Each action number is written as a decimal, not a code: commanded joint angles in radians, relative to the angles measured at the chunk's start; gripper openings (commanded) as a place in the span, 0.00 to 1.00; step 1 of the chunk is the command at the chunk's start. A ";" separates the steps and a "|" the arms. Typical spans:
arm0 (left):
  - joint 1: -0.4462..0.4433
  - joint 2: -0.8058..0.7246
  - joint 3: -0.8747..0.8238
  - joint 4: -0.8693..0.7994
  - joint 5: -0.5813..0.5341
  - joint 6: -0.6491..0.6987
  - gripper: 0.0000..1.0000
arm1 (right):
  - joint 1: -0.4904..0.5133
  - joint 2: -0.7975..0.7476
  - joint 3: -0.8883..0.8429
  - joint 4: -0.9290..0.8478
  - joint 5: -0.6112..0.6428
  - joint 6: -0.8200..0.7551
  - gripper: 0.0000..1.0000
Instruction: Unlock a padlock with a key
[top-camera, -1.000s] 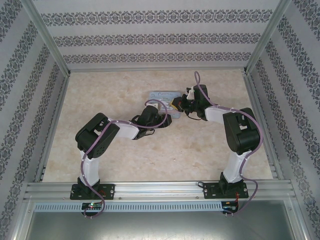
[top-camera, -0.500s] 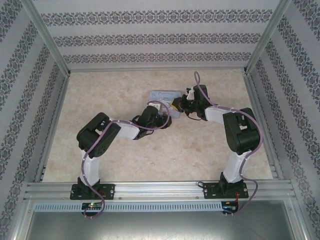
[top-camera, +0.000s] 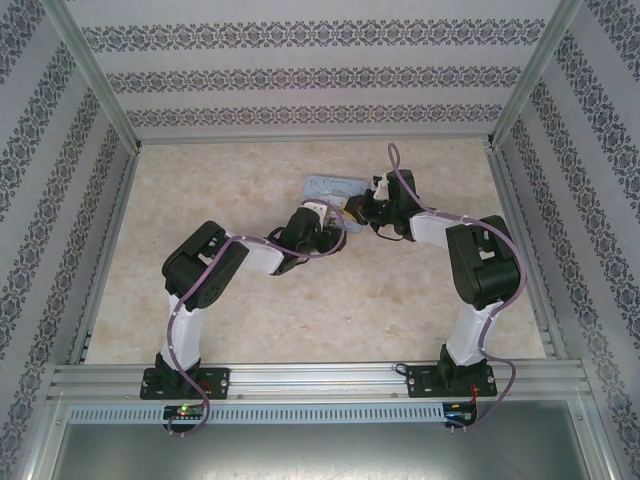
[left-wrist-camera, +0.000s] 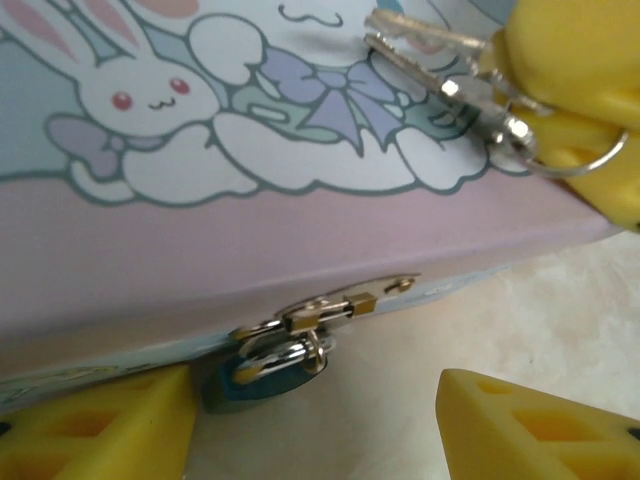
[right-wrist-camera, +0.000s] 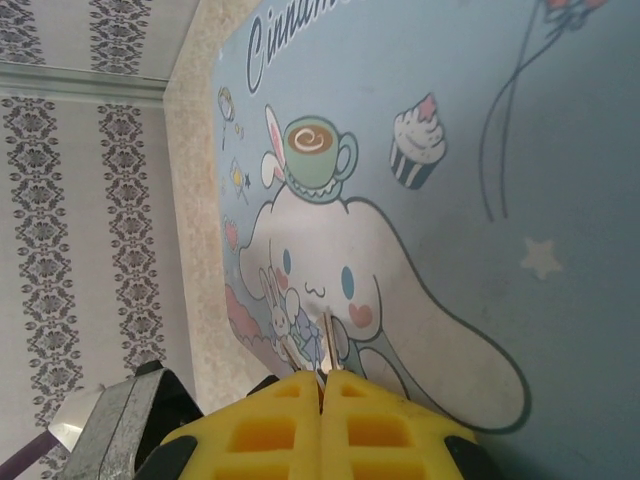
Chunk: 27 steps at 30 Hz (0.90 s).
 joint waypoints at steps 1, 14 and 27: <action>0.008 0.074 0.020 -0.002 0.134 -0.028 0.65 | -0.004 0.013 0.027 -0.030 0.014 -0.026 0.00; 0.019 0.115 0.031 0.016 0.163 -0.081 0.65 | -0.065 0.054 0.283 -0.202 0.032 -0.061 0.00; 0.017 0.096 0.082 -0.199 0.043 0.052 0.65 | -0.097 0.185 0.356 -0.263 0.063 -0.086 0.00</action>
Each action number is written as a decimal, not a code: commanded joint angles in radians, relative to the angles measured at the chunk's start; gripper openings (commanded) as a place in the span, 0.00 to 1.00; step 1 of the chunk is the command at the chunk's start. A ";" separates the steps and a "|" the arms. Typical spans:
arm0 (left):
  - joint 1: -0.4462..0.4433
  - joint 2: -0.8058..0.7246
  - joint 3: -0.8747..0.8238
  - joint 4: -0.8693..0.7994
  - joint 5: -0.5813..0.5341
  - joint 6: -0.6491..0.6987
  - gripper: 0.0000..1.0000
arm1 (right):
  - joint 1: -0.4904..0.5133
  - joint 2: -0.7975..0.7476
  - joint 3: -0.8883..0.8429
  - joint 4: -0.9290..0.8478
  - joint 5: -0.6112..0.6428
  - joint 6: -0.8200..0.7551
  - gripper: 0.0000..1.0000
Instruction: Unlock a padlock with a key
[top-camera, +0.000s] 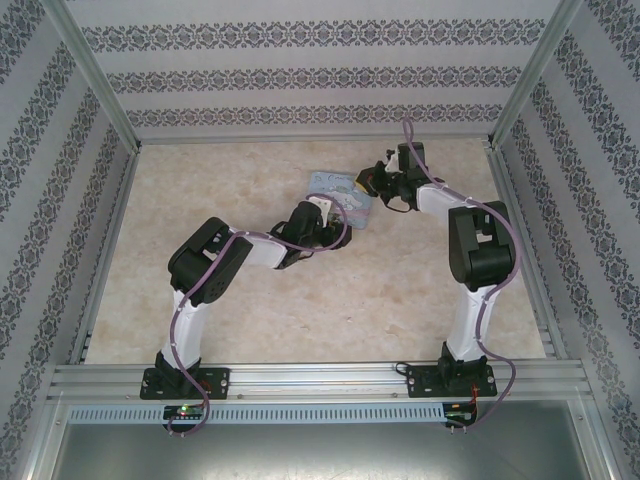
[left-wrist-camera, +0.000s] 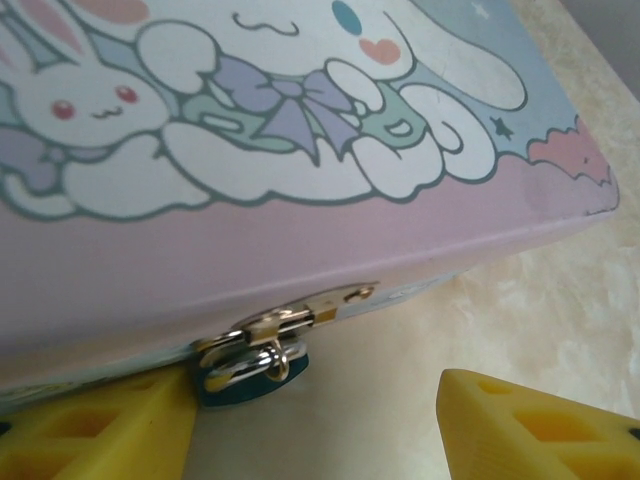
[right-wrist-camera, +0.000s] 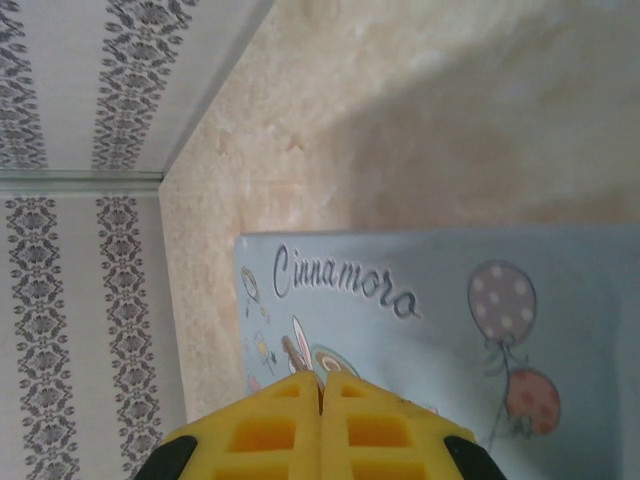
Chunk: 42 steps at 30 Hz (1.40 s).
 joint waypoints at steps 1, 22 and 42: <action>-0.001 0.047 0.009 -0.195 -0.043 0.057 0.65 | 0.003 0.035 0.018 -0.057 0.028 -0.040 0.00; 0.021 0.081 0.007 0.075 0.208 -0.159 0.66 | 0.022 0.066 -0.004 -0.062 0.032 -0.061 0.00; 0.019 0.073 -0.081 0.278 0.251 -0.402 0.65 | 0.042 0.076 0.005 -0.063 0.042 -0.054 0.00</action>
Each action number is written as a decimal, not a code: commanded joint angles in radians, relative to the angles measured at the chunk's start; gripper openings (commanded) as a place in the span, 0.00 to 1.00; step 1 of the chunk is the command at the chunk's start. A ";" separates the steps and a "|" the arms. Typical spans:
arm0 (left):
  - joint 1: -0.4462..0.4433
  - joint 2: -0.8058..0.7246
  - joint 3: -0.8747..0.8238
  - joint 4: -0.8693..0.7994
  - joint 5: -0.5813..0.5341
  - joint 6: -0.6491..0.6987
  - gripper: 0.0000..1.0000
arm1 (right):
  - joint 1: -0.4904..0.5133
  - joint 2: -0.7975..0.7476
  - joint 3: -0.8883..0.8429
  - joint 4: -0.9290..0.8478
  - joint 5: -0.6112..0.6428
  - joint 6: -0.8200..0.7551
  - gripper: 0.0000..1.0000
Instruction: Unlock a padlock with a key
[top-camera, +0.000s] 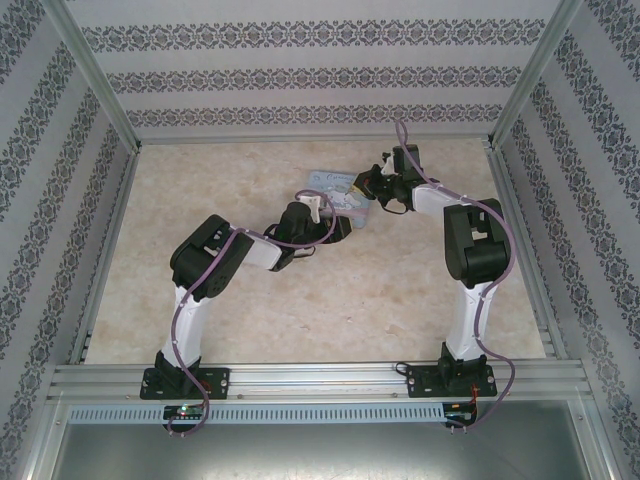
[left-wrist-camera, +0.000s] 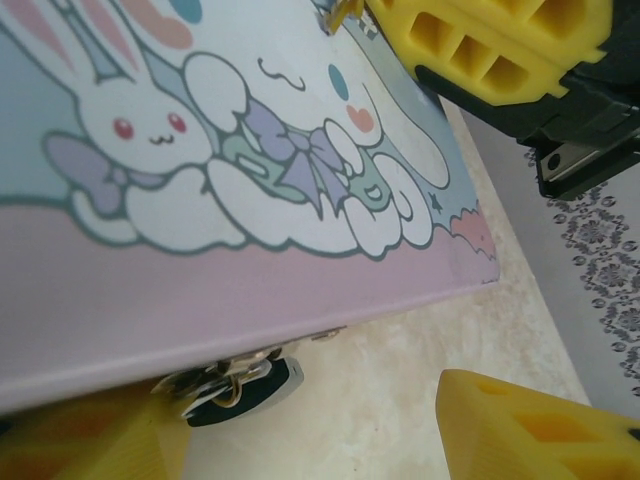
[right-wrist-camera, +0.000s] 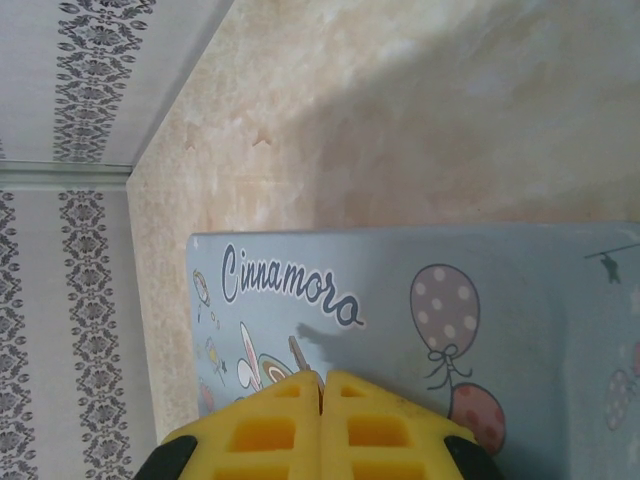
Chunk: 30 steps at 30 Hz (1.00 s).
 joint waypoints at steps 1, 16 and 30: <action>-0.025 0.033 -0.018 -0.024 0.061 -0.075 0.65 | 0.021 0.041 0.001 -0.050 0.012 -0.013 0.00; -0.067 0.021 -0.097 0.056 -0.096 -0.262 0.61 | 0.029 0.046 -0.008 -0.041 0.007 -0.009 0.00; -0.093 0.041 -0.109 0.129 -0.166 -0.304 0.60 | 0.033 0.050 -0.016 -0.032 0.006 0.000 0.00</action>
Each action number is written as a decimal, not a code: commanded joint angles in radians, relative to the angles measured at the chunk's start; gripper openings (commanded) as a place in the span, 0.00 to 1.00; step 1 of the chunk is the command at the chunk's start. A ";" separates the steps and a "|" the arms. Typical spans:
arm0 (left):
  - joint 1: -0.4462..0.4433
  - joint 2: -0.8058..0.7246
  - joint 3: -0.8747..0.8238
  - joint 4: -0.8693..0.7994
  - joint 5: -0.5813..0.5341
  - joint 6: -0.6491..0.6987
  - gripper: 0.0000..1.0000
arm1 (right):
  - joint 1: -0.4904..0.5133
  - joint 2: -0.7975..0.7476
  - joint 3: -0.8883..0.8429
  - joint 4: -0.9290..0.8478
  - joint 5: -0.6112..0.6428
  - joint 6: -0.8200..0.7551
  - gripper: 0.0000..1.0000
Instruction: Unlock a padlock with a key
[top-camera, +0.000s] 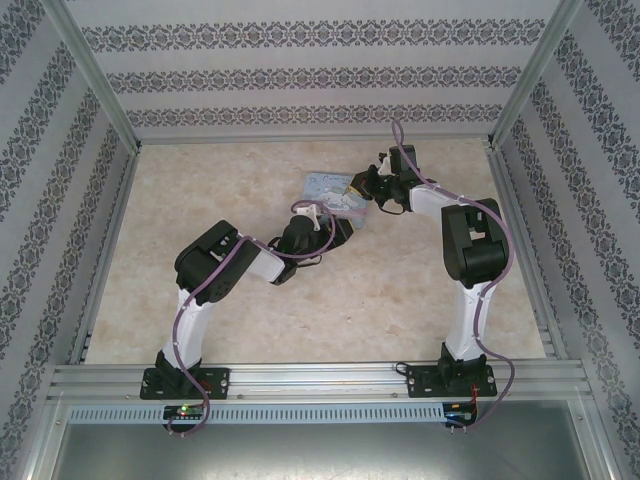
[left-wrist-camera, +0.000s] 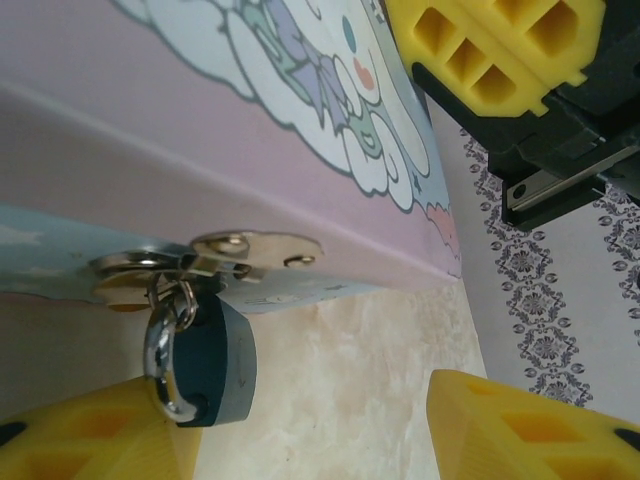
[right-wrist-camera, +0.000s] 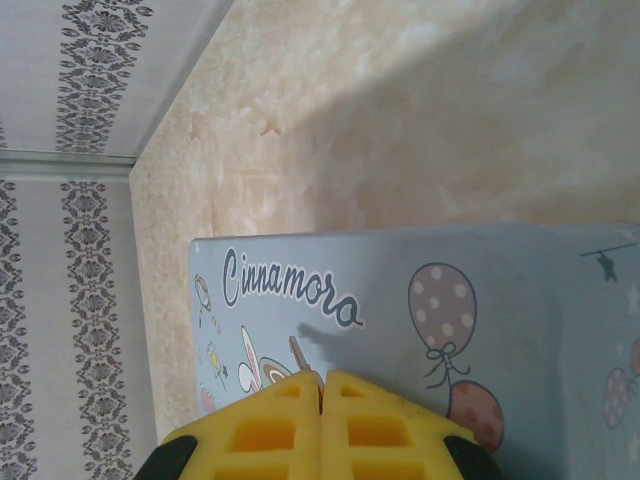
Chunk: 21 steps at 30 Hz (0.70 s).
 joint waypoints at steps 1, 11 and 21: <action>-0.026 0.043 -0.020 -0.036 -0.022 -0.041 0.60 | 0.019 0.046 -0.016 -0.044 0.004 -0.001 0.00; -0.026 0.043 -0.035 -0.075 -0.096 -0.076 0.44 | 0.019 0.039 -0.024 -0.043 0.002 -0.005 0.00; -0.026 0.045 -0.060 -0.051 -0.132 -0.098 0.36 | 0.019 0.037 -0.030 -0.043 0.001 -0.005 0.00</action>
